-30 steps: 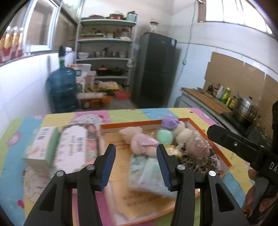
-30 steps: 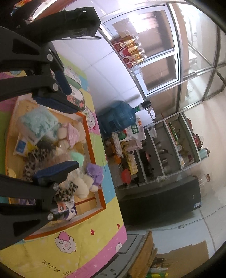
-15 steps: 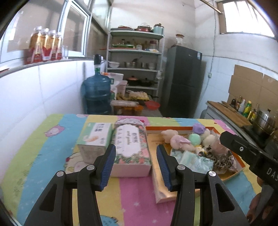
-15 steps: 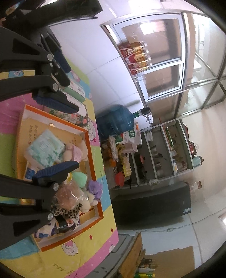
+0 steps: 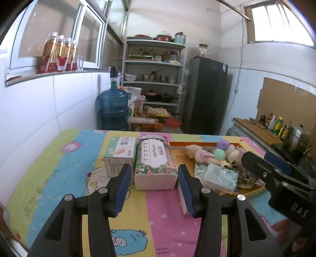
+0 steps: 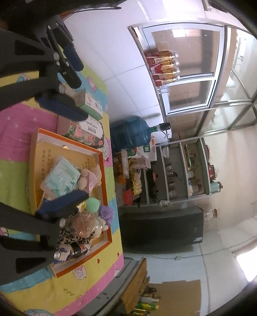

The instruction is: Organize soft objects

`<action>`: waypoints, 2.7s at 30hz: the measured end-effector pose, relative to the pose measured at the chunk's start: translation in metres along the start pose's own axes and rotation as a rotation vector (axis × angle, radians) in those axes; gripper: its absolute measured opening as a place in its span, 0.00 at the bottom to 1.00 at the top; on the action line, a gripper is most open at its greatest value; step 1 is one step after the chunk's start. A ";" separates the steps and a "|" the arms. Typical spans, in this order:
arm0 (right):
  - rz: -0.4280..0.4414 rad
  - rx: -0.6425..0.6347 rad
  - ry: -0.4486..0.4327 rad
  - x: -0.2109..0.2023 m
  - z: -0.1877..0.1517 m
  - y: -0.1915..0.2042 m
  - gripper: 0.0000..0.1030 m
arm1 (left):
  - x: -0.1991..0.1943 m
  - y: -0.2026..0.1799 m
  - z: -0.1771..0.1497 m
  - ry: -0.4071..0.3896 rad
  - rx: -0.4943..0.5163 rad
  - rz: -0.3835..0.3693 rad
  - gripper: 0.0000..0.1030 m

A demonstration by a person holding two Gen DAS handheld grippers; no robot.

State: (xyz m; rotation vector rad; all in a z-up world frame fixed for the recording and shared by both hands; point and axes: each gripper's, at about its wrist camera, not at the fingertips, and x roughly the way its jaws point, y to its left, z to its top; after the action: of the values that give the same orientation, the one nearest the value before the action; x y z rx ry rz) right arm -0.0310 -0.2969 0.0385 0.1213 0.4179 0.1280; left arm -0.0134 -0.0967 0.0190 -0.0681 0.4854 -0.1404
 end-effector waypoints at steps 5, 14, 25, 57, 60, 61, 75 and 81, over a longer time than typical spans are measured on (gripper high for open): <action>-0.054 -0.053 -0.013 -0.010 -0.007 0.017 0.82 | -0.013 0.005 -0.005 -0.017 0.003 0.016 0.49; -0.141 -0.039 0.019 -0.013 -0.026 0.029 0.82 | -0.029 0.018 -0.016 -0.014 0.012 0.069 0.49; -0.142 -0.049 -0.008 -0.025 -0.027 0.041 0.82 | -0.038 0.025 -0.022 -0.019 0.004 0.068 0.49; -0.108 -0.060 0.000 -0.017 -0.017 0.047 0.82 | -0.034 0.025 -0.015 -0.023 0.010 0.071 0.49; -0.108 -0.060 0.000 -0.016 -0.017 0.047 0.82 | -0.033 0.025 -0.015 -0.022 0.011 0.074 0.49; -0.107 -0.060 -0.001 -0.016 -0.017 0.047 0.82 | -0.033 0.025 -0.015 -0.022 0.010 0.075 0.49; -0.106 -0.058 0.002 -0.015 -0.016 0.048 0.82 | -0.032 0.026 -0.015 -0.020 0.008 0.077 0.49; -0.108 -0.059 0.002 -0.015 -0.017 0.048 0.82 | -0.031 0.027 -0.015 -0.020 0.007 0.077 0.49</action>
State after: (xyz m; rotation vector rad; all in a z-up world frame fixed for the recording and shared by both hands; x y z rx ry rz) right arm -0.0563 -0.2505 0.0355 0.0405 0.4212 0.0345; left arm -0.0447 -0.0660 0.0170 -0.0437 0.4671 -0.0662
